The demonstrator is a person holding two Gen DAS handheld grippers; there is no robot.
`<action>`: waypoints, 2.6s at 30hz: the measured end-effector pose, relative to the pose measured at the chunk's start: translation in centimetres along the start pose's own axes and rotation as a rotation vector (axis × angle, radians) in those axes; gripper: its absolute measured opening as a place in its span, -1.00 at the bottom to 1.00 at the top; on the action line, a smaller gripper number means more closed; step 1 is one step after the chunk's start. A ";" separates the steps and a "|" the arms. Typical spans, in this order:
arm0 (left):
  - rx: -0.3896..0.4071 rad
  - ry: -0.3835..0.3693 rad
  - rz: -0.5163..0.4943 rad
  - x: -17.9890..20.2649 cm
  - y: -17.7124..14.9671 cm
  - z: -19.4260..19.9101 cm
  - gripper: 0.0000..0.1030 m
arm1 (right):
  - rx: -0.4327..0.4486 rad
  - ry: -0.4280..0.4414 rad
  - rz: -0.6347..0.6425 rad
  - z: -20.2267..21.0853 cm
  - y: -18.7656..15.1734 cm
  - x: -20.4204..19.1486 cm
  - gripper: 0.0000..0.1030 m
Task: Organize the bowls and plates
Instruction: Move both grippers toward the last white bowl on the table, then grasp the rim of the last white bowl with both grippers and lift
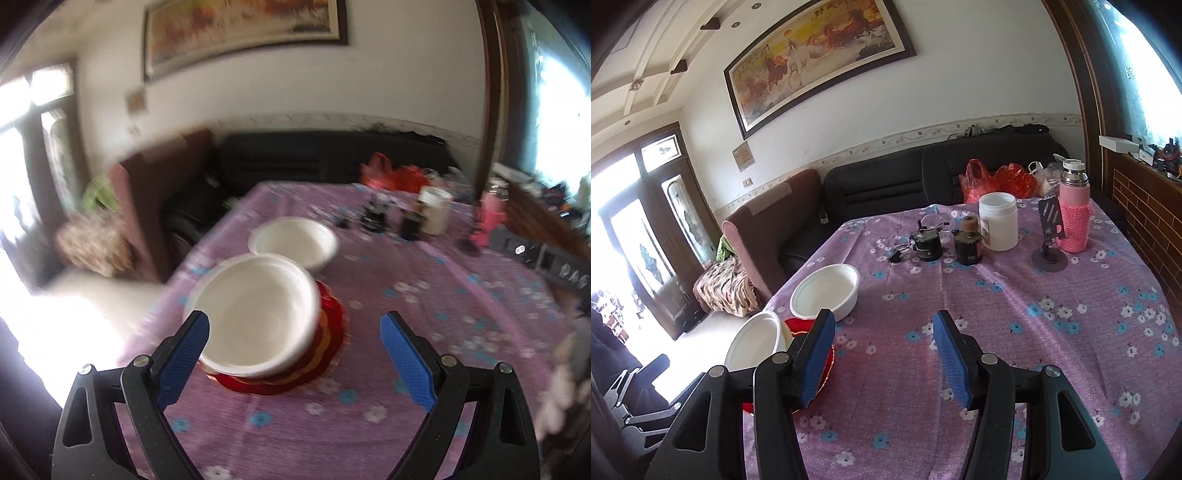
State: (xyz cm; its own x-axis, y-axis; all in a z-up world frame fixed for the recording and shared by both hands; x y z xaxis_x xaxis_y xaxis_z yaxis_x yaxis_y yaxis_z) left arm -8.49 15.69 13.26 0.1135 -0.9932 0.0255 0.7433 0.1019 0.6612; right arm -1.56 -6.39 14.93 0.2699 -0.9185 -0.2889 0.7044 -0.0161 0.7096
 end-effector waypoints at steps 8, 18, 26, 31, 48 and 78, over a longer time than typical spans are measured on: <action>-0.090 -0.143 0.148 -6.5 6.3 -1.7 0.82 | -0.013 -0.028 0.005 -1.9 2.8 0.1 0.17; -0.305 -0.135 0.118 -9.0 13.4 -13.9 0.82 | -0.221 0.072 -0.031 -12.6 6.2 -1.7 0.20; -0.386 -0.153 0.206 -10.5 13.8 -21.6 0.82 | -0.429 0.206 -0.122 -22.9 5.3 -3.1 0.20; -0.343 -0.157 0.214 -11.4 14.2 -20.7 0.82 | -0.497 0.207 -0.150 -28.3 5.2 -3.9 0.20; -0.278 -0.269 0.144 -6.9 12.1 -13.4 0.82 | -0.550 0.023 -0.182 -25.0 2.5 2.5 -0.78; -0.487 -0.244 0.037 12.6 0.7 -21.7 0.81 | -0.396 0.051 -0.292 -10.9 -7.9 13.1 -0.38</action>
State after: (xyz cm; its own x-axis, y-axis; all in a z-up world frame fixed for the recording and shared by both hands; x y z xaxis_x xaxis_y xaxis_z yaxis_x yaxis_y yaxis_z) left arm 7.76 4.41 -2.28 0.0325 -0.9668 0.2534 0.9675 0.0940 0.2346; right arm 3.55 -14.00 -1.50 0.0488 -0.8772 -0.4776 0.9480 -0.1098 0.2986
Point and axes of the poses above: each gripper's, at about its wrist camera, not at the fingertips, and z roughly against the way its jaws point, x to its right, y to its top, the point moved 7 cm from there along -z, roughly the way its jaws point, and after that the axes turned 11 degrees about -x, right-handed, at the moved point
